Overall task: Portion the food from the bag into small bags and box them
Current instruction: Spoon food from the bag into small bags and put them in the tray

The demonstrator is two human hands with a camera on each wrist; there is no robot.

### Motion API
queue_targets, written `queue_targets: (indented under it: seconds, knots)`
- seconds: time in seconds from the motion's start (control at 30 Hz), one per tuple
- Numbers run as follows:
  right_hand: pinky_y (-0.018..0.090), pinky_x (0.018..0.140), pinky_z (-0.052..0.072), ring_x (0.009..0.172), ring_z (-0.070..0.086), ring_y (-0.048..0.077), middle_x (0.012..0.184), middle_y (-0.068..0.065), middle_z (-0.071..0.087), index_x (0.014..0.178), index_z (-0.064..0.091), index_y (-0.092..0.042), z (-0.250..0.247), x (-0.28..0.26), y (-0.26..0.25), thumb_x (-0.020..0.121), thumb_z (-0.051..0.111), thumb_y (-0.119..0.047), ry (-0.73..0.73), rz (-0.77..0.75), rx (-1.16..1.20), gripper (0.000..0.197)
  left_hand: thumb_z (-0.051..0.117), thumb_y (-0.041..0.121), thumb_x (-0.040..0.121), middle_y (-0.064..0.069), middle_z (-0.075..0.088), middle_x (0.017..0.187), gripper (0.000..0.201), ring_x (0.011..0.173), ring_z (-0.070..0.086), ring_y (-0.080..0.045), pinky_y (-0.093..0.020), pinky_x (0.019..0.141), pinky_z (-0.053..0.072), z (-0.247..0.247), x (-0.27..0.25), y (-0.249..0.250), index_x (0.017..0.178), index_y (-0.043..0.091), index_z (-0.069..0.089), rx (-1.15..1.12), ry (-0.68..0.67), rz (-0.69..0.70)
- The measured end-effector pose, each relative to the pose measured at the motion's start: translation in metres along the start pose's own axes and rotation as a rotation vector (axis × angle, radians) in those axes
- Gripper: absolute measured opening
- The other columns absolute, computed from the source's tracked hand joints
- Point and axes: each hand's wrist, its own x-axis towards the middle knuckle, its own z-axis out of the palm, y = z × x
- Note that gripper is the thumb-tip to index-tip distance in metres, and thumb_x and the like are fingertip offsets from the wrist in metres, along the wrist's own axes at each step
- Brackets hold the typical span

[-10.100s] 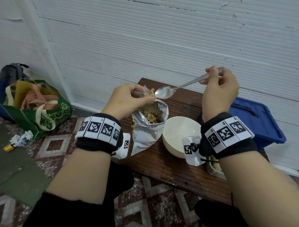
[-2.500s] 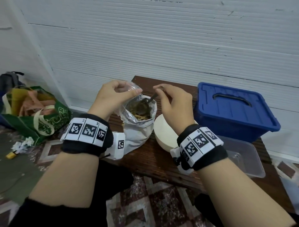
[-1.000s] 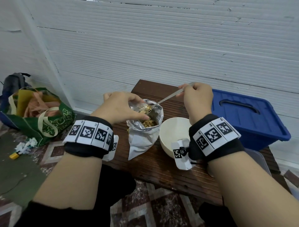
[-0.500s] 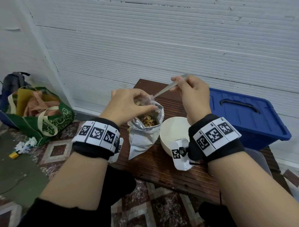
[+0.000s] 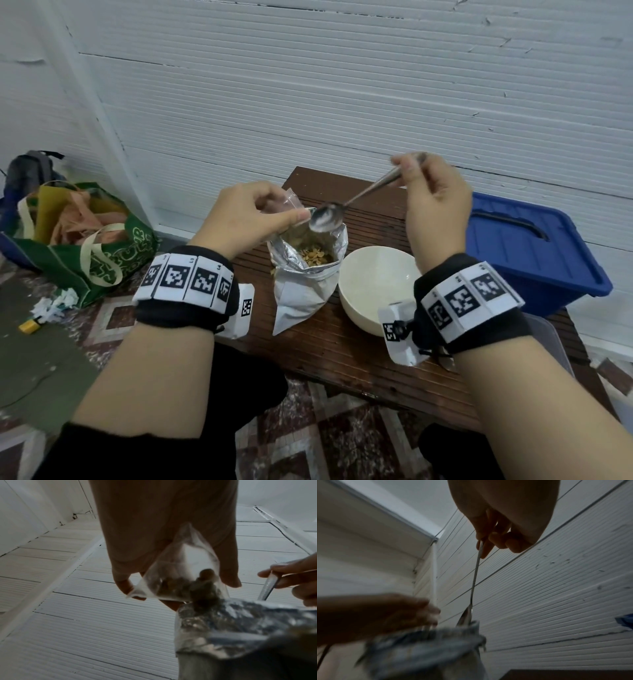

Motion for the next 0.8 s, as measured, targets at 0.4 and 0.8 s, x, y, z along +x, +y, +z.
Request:
queue_targets:
  seconds: [0.4, 0.8]
  knots:
    - [0.033, 0.07, 0.042, 0.071, 0.055, 0.024, 0.08, 0.002, 0.07, 0.095, 0.071, -0.012, 0.033, -0.047, 0.035, 0.091, 0.054, -0.014, -0.37, -0.428, -0.388, 0.017, 0.068, 0.066, 0.059, 0.008, 0.072, 0.087, 0.052, 0.085, 0.066, -0.005, -0.026, 0.078, 0.056, -0.002, -0.002, 0.0, 0.096, 0.029, 0.072, -0.002, -0.033, 0.011]
    - [0.005, 0.062, 0.039, 0.073, 0.059, 0.009, 0.075, 0.007, 0.069, 0.08, 0.067, -0.011, 0.028, -0.034, 0.025, 0.095, 0.049, -0.01, -0.121, 0.278, -0.14, 0.024, 0.075, 0.053, 0.07, 0.008, 0.07, 0.087, 0.035, 0.087, 0.065, -0.008, -0.033, 0.079, 0.056, 0.0, -0.001, -0.001, 0.094, 0.028, 0.073, 0.012, -0.014, -0.01]
